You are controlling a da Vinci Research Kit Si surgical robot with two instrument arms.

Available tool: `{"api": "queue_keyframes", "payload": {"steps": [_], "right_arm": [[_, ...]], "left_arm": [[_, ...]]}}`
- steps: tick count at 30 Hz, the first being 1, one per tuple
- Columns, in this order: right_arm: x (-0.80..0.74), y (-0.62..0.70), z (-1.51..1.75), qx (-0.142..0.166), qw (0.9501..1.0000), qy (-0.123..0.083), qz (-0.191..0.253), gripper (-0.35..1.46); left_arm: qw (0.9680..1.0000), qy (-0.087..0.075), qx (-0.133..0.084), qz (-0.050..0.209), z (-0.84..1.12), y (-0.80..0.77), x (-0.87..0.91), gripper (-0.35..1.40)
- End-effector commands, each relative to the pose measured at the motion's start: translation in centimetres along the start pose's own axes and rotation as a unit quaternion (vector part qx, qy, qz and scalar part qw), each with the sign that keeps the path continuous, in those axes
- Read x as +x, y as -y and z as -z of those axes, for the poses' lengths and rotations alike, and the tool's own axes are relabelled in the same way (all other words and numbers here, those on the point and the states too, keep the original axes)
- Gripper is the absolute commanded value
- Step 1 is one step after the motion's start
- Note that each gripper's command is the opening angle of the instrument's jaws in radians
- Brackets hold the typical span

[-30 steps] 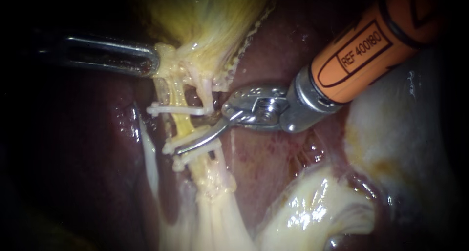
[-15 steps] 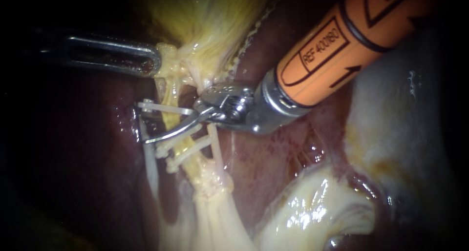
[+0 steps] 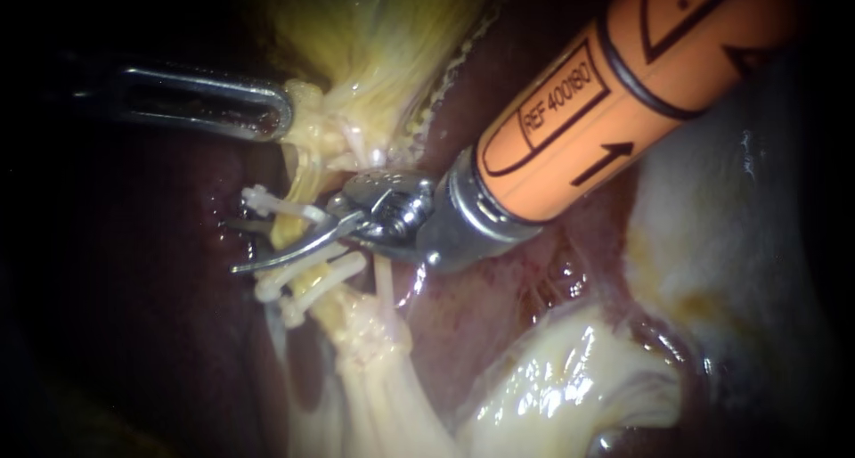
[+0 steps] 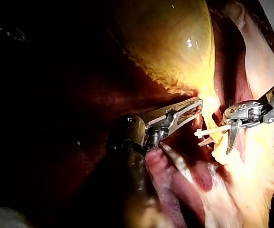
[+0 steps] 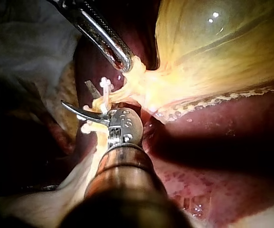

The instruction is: Go to the cutting position left tube

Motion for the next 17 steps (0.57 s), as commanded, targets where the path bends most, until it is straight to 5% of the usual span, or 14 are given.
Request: {"api": "queue_keyframes", "payload": {"steps": [1,17], "right_arm": [[0.03,0.04,0.0,0.003,1.0,-0.001,0.0,1.16],[0.05,0.05,0.05,0.006,1.0,0.0,-0.001,1.17]], "left_arm": [[1.0,0.0,0.001,0.0,0.0,0.0,0.0,-0.35],[1.0,0.0,0.001,0.0,0.0,-0.01,0.0,-0.35]]}}
